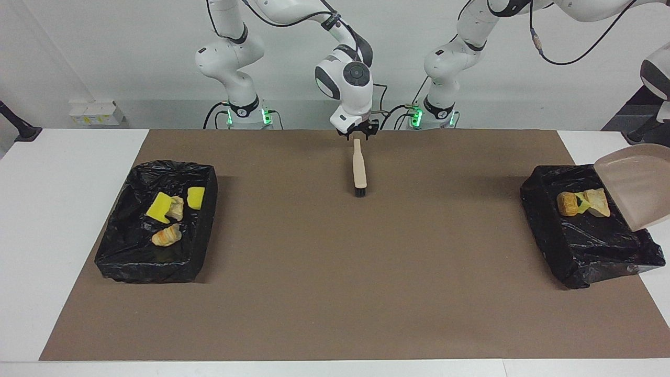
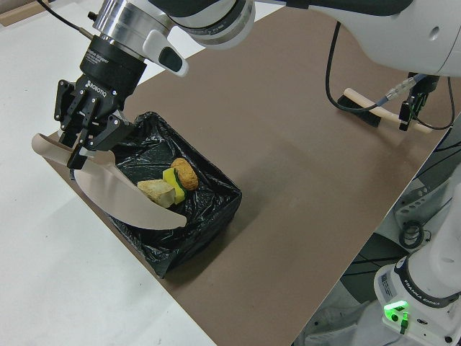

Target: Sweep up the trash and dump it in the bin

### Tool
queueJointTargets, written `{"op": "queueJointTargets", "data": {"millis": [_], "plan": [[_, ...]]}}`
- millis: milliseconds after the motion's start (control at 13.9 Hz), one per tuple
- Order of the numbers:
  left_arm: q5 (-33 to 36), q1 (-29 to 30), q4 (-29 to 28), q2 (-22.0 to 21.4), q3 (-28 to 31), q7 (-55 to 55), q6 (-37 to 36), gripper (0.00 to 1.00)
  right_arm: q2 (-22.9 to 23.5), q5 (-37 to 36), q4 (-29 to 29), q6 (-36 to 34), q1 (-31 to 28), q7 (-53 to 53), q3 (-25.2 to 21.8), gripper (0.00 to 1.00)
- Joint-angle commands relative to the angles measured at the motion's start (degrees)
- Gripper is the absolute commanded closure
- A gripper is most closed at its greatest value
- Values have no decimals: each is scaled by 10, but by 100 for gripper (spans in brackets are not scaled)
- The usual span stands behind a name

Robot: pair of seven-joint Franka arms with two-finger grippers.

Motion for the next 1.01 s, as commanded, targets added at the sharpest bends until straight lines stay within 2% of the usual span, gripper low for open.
{"op": "queueJointTargets", "data": {"millis": [0,216,503,647,791,935], "plan": [[11,-23,-29,-34,4,-10,2,100,-26,-5,23,-4,-70,-22,3,0],[-8,-34,-30,-32,0,-5,5,100,-61,4,71,-73,-154,-25,3,0],[-134,-65,-32,-30,1,-7,-13,100,-95,-9,98,-149,-219,-74,-4,0],[-181,-73,-45,-33,1,-9,-14,100,-107,-51,121,-197,-249,-101,-13,0],[-256,-74,-52,-35,1,-12,-15,100,-107,-100,164,-248,-272,-117,-13,0],[-304,-95,-64,-35,1,-49,-19,100,-107,-146,190,-261,-297,-136,-13,0]]}}
